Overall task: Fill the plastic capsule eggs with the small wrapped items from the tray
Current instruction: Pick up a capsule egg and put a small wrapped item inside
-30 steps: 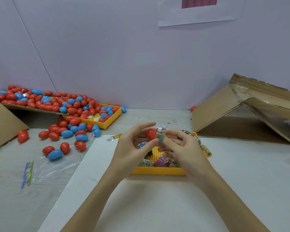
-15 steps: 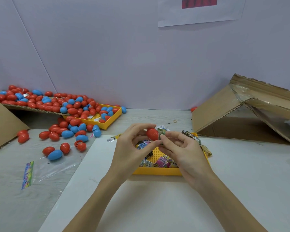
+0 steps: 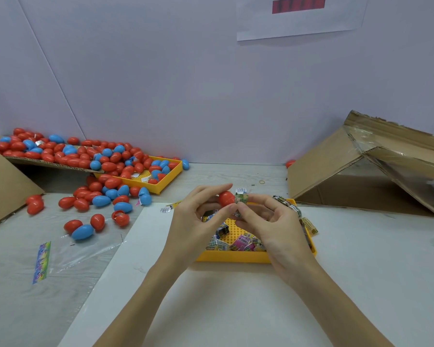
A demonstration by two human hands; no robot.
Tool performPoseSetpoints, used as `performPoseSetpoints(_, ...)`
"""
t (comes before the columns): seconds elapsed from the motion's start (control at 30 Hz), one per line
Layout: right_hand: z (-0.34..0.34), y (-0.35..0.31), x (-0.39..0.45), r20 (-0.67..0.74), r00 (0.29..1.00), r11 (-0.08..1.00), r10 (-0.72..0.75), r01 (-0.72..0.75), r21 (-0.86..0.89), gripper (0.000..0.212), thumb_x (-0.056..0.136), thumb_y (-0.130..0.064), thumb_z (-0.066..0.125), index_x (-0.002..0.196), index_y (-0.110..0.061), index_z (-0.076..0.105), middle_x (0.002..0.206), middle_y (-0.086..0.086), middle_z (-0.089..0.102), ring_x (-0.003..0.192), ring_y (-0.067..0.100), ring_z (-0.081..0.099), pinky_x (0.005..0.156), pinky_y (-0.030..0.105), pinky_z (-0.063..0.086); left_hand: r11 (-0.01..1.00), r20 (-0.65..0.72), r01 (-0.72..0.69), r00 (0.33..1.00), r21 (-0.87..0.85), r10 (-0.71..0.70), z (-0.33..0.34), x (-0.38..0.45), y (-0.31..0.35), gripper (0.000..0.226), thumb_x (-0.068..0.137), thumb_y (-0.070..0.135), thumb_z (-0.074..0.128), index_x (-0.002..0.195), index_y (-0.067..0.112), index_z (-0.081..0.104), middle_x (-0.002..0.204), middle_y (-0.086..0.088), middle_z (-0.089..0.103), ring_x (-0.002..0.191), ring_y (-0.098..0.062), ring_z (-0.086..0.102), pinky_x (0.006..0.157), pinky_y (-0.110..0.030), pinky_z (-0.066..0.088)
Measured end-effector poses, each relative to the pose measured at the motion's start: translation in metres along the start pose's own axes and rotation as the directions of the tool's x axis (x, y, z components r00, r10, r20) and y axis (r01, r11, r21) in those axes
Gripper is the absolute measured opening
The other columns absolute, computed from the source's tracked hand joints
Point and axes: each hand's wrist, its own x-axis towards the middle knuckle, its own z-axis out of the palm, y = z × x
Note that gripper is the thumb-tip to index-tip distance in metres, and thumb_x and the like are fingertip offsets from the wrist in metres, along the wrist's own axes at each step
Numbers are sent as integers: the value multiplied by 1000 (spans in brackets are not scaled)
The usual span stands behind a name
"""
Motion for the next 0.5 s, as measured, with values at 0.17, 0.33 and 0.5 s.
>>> performPoseSetpoints(0.17, -1, -2, 1, 2, 1000, 999, 21, -22, 24, 26, 91, -14, 73, 117, -10, 69, 98, 10, 79, 92, 24, 77, 77, 26, 62, 999, 14, 28, 1000, -27, -27, 0, 0, 0, 41, 89, 23, 70, 130, 21, 68, 118, -2, 67, 104, -17, 70, 89, -23, 58)
performPoseSetpoints(0.33, -1, -1, 1, 0, 1000, 1000, 21, -21, 19, 26, 91, -14, 73, 117, -11, 70, 96, 9, 79, 92, 25, 77, 77, 27, 63, 1000, 41, 27, 999, -3, -27, 1, 0, 0, 43, 92, 27, 63, 135, 21, 64, 120, -1, 65, 109, -18, 67, 90, -21, 56)
performPoseSetpoints(0.5, -1, -1, 1, -3, 1000, 1000, 21, -21, 15, 27, 91, -15, 73, 117, -10, 70, 95, 8, 79, 90, 24, 78, 77, 27, 63, 999, 53, 30, 998, 28, -31, 0, -1, -1, 44, 94, 29, 59, 138, 23, 62, 122, 0, 64, 112, -19, 65, 89, -20, 56)
